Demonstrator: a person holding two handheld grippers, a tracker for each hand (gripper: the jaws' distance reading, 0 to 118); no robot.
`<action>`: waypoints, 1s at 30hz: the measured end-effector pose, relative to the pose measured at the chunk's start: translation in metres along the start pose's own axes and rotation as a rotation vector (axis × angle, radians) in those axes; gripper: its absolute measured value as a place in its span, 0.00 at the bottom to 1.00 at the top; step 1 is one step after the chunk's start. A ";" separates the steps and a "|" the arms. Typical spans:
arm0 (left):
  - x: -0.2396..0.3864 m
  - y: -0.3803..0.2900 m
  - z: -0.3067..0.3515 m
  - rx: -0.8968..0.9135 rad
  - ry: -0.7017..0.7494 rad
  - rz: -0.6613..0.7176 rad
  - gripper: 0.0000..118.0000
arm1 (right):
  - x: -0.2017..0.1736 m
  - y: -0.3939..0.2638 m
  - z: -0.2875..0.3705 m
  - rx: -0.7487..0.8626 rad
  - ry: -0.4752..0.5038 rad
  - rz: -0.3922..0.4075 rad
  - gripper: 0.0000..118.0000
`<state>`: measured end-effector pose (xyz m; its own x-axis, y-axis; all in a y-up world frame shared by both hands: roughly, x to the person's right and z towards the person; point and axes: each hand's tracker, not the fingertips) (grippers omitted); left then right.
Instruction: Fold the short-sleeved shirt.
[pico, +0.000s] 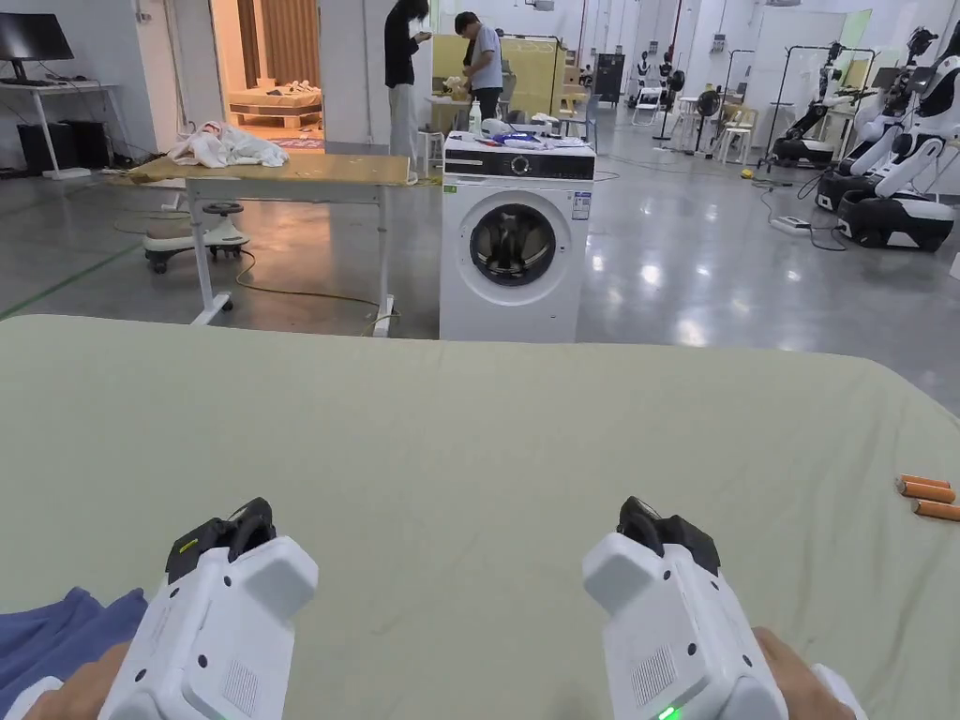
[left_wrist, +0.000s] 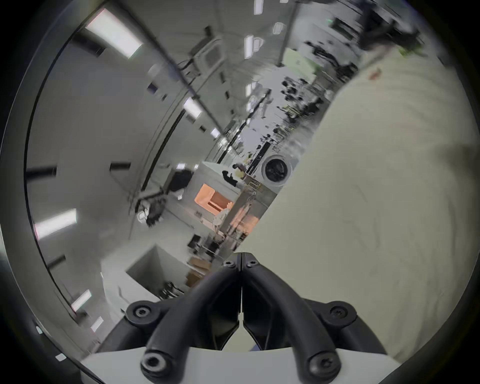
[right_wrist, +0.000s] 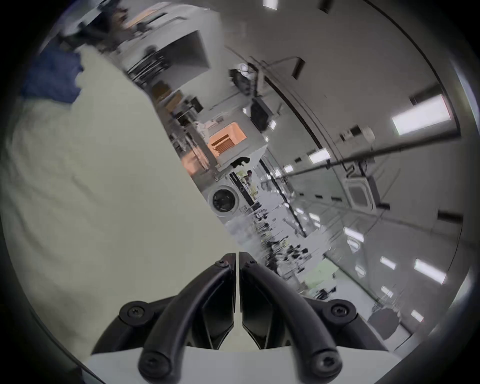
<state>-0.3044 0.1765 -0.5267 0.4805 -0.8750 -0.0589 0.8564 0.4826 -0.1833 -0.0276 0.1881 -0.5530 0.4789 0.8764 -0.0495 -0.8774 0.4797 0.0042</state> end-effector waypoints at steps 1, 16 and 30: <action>0.001 -0.001 0.001 0.012 0.006 -0.008 0.00 | 0.000 0.000 0.001 0.001 -0.005 -0.002 0.01; -0.055 -0.029 -0.001 -0.049 -0.039 1.168 0.00 | 0.029 -0.035 -0.007 -0.147 0.120 -1.021 0.01; -0.079 -0.030 0.007 -0.085 -0.110 1.157 0.00 | 0.033 -0.019 0.009 -0.125 0.031 -1.032 0.01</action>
<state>-0.3666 0.2315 -0.5093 0.9842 0.0958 -0.1489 -0.1170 0.9830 -0.1412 0.0054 0.2082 -0.5453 0.9992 0.0400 0.0038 -0.0389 0.9866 -0.1585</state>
